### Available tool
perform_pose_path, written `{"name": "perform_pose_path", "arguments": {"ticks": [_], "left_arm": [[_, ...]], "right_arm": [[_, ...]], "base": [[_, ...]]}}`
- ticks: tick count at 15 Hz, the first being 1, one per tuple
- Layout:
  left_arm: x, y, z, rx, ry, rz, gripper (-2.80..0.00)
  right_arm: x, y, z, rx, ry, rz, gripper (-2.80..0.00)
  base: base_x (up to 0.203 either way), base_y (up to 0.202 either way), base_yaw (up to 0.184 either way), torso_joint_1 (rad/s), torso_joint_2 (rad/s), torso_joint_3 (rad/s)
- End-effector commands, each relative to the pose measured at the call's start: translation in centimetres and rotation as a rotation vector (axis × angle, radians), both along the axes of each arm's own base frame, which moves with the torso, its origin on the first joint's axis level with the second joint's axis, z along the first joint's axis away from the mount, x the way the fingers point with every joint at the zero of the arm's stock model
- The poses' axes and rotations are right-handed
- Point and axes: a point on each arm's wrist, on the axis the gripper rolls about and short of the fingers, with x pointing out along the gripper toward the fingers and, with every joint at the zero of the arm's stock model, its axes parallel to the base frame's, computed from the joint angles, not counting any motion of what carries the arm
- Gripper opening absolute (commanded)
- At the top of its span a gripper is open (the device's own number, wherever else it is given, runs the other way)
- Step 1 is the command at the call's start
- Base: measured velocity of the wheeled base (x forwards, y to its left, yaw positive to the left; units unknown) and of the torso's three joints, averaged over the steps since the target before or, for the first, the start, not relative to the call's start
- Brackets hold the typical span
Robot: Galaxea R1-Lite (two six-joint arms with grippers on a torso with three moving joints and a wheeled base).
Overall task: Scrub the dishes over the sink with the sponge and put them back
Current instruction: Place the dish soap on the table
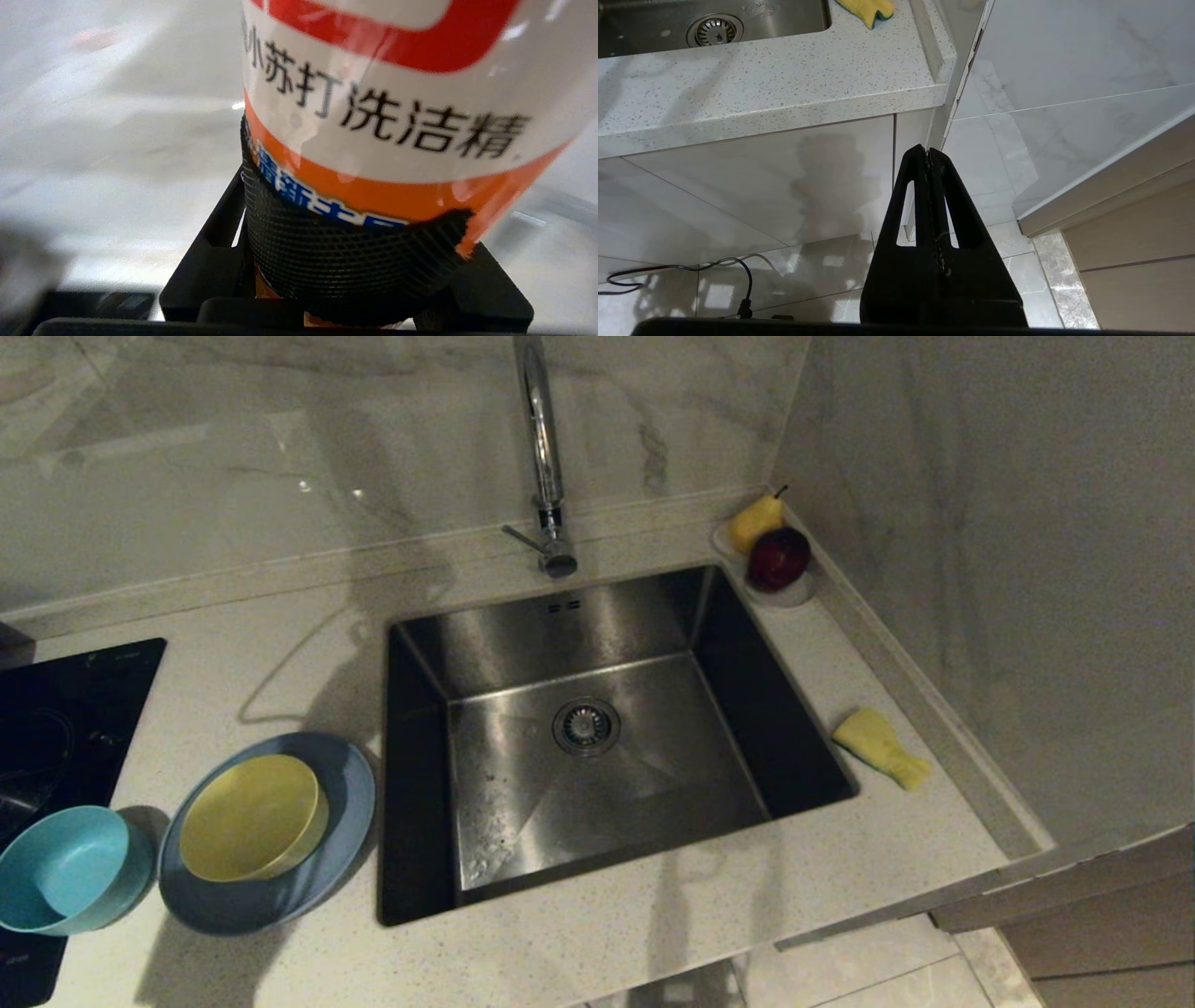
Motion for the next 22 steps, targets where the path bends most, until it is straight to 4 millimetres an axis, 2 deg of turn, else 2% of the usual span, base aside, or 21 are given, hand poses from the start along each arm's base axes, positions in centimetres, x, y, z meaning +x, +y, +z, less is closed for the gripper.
{"name": "perform_pose_path", "arguments": {"ticks": [1, 4, 6, 9, 12, 17, 22], "left_arm": [[0.0, 3.3, -1.1, -0.059, 0.013, 0.149, -2.8], [3.2, 5.0, -5.0, -0.083, 0.099, 0.257, -2.8], [5.2, 7.3, -7.2, -0.099, 0.083, 0.324, -2.8], [7.6, 10.5, -10.9, -0.084, 0.149, 0.372, -2.8], [9.8, 12.6, -14.4, -0.096, 0.204, 0.422, -2.8], [14.2, 13.9, -20.2, -0.134, 0.249, 0.442, -2.8], [17.9, 13.0, -23.2, -0.21, 0.244, 0.445, -2.8]], "right_arm": [[0.0, 0.0, 0.0, -0.001, -0.001, 0.001, -2.8], [0.0, 0.0, 0.0, 0.0, -0.001, 0.001, -2.8], [0.0, 0.0, 0.0, -0.001, -0.001, 0.001, -2.8], [0.0, 0.0, 0.0, 0.0, -0.001, 0.001, -2.8], [0.0, 0.0, 0.0, 0.0, -0.001, 0.001, -2.8], [0.0, 0.0, 0.0, 0.0, -0.001, 0.001, -2.8], [0.0, 0.0, 0.0, 0.0, -0.001, 0.001, -2.8]], "base": [[0.0, 0.0, 0.0, 0.0, 0.0, 0.0], [0.0, 0.0, 0.0, 0.0, 0.0, 0.0], [0.0, 0.0, 0.0, 0.0, 0.0, 0.0], [0.0, 0.0, 0.0, 0.0, 0.0, 0.0], [0.0, 0.0, 0.0, 0.0, 0.0, 0.0], [0.0, 0.0, 0.0, 0.0, 0.0, 0.0], [0.0, 0.0, 0.0, 0.0, 0.0, 0.0]]}}
